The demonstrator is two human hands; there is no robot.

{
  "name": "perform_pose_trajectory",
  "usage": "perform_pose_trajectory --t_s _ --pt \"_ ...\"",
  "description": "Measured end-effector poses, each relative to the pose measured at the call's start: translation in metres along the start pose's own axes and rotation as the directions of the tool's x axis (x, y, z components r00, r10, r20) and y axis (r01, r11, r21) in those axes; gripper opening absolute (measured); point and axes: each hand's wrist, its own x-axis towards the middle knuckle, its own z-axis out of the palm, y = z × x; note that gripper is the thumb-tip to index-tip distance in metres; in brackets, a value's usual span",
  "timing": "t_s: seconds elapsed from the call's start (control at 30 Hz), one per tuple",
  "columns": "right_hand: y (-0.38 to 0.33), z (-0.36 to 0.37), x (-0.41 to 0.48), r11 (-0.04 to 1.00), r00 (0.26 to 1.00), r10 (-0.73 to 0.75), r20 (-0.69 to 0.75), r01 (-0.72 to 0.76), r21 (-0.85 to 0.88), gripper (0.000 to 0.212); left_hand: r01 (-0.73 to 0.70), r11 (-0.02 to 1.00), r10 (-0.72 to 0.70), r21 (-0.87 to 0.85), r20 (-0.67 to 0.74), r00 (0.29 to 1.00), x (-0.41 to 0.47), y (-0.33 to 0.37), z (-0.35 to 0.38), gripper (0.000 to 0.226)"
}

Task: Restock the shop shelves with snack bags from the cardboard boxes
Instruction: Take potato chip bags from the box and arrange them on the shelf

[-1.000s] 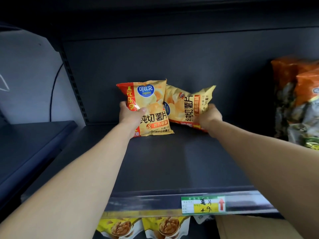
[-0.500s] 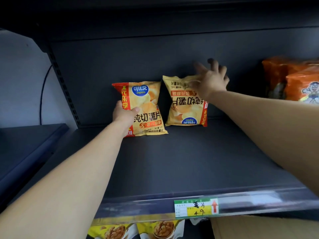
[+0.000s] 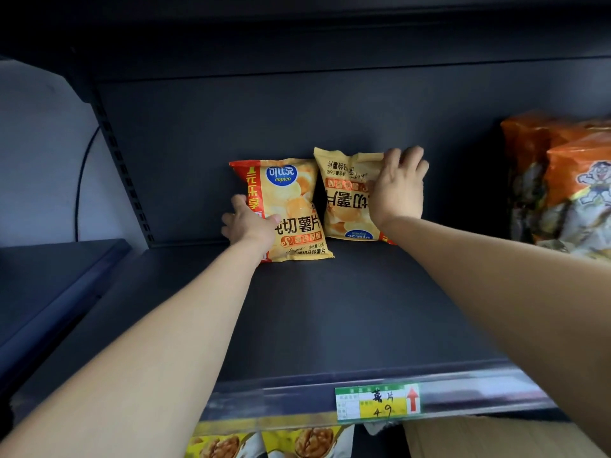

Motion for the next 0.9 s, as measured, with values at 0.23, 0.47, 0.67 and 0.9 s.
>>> perform_pose_trajectory --t_s 0.23,0.47,0.67,0.9 --pt "0.023 0.009 -0.029 0.979 0.901 0.053 0.43 -0.132 0.157 0.088 -0.017 0.994 0.022 -0.11 0.045 0.999 -0.006 -0.005 -0.002 0.063" --pt "0.018 0.012 0.001 0.945 0.781 0.16 0.604 -0.299 0.137 0.1 -0.054 0.996 0.057 -0.072 0.042 0.997 -0.009 -0.008 0.003 0.047" --pt "0.018 0.017 0.001 0.945 0.818 0.195 0.542 -0.305 0.12 0.094 -0.075 0.994 0.083 -0.08 0.1 0.992 -0.01 -0.016 0.007 0.062" --pt "0.024 0.03 -0.003 0.787 0.785 0.258 0.563 -0.509 0.349 0.128 0.008 0.992 0.007 -0.125 0.124 0.992 -0.016 -0.012 0.011 0.08"
